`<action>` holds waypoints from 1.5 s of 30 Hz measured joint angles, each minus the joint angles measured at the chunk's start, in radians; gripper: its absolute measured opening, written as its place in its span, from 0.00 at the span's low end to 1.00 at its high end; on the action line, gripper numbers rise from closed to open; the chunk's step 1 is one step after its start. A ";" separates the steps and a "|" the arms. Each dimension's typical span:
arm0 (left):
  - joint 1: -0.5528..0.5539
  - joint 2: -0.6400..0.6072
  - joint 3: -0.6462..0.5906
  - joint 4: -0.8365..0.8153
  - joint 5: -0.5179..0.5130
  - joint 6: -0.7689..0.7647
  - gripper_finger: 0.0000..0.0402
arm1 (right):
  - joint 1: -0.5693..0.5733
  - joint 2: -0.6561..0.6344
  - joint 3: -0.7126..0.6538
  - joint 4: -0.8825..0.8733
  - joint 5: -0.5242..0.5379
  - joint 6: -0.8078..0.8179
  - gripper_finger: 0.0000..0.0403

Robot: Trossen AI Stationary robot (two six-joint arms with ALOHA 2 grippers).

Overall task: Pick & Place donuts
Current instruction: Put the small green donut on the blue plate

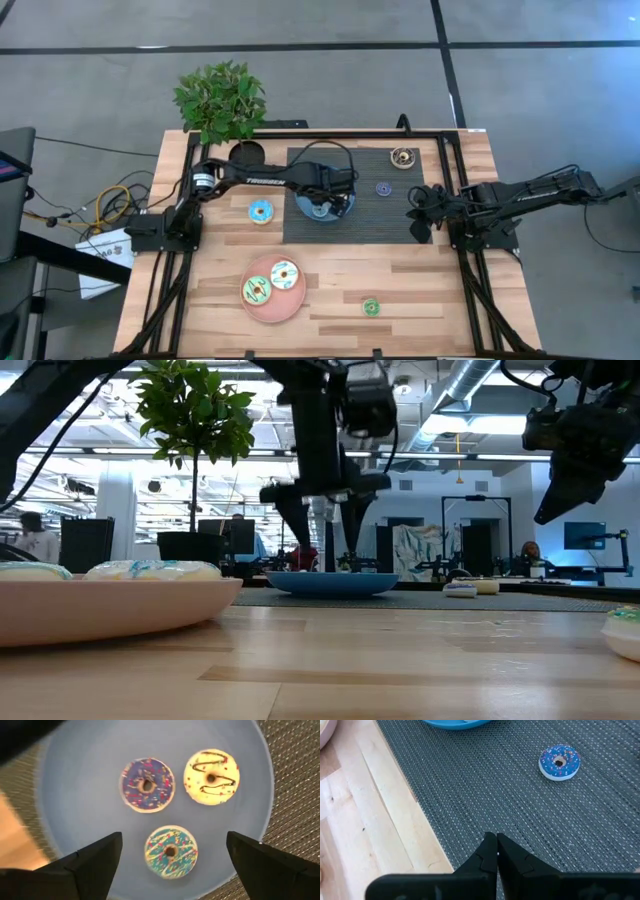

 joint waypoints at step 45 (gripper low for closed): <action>-0.356 -1.041 -1.089 0.324 0.155 0.413 0.00 | 0.239 0.671 0.425 0.137 0.001 0.292 0.00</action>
